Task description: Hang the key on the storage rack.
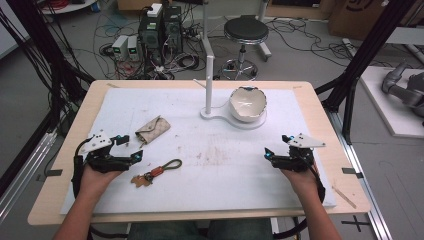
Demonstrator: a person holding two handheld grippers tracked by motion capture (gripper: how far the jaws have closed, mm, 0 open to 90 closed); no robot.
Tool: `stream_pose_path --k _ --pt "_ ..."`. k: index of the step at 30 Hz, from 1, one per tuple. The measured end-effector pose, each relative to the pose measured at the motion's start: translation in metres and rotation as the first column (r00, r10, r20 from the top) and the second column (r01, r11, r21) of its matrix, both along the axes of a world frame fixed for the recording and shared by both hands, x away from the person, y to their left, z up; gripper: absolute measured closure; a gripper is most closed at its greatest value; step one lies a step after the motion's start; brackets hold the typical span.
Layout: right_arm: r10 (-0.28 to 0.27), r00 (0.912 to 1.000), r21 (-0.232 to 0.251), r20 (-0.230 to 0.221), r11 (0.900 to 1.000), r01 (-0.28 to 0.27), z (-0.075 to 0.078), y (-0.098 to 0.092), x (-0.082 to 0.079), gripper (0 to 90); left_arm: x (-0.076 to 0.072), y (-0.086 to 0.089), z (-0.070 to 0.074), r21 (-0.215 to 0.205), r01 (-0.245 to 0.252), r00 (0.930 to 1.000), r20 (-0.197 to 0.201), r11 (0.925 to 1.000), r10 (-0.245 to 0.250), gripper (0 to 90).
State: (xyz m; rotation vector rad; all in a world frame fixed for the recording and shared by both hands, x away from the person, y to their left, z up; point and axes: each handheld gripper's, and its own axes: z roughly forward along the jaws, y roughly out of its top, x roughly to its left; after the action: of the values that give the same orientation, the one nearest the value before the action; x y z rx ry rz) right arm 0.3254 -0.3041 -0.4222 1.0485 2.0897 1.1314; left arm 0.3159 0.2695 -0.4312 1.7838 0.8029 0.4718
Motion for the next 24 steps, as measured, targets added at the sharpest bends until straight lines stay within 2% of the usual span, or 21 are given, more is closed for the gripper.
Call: stream_pose_path --k 5,11,16,20,24 --pt "-0.005 0.9999 0.002 -0.014 1.0 0.005 -0.002 -0.001 0.002 18.4 0.0 -0.002 0.0 0.0 0.008 1.0 0.0 1.0 -0.008 17.9" --pt "0.001 1.0 -0.011 -0.009 1.0 -0.001 -0.002 -0.003 -0.002 18.4 -0.001 -0.008 0.002 0.005 0.031 0.9995 0.0 0.9995 -0.031 17.9" --pt "-0.014 0.9998 -0.008 -0.012 1.0 0.014 -0.002 -0.006 -0.003 18.4 0.0 -0.013 0.001 0.007 0.052 0.9986 -0.006 0.9986 -0.052 17.9" --pt "-0.02 0.9997 -0.009 -0.017 1.0 0.02 -0.003 -0.009 -0.002 18.4 -0.003 -0.019 0.002 0.019 0.087 0.9961 -0.018 0.996 -0.087 17.9" --pt "-0.019 0.9996 -0.01 -0.022 1.0 0.018 -0.004 -0.009 0.0 18.4 -0.005 -0.027 0.0 0.051 0.119 0.9923 -0.039 0.9915 -0.117 17.9"
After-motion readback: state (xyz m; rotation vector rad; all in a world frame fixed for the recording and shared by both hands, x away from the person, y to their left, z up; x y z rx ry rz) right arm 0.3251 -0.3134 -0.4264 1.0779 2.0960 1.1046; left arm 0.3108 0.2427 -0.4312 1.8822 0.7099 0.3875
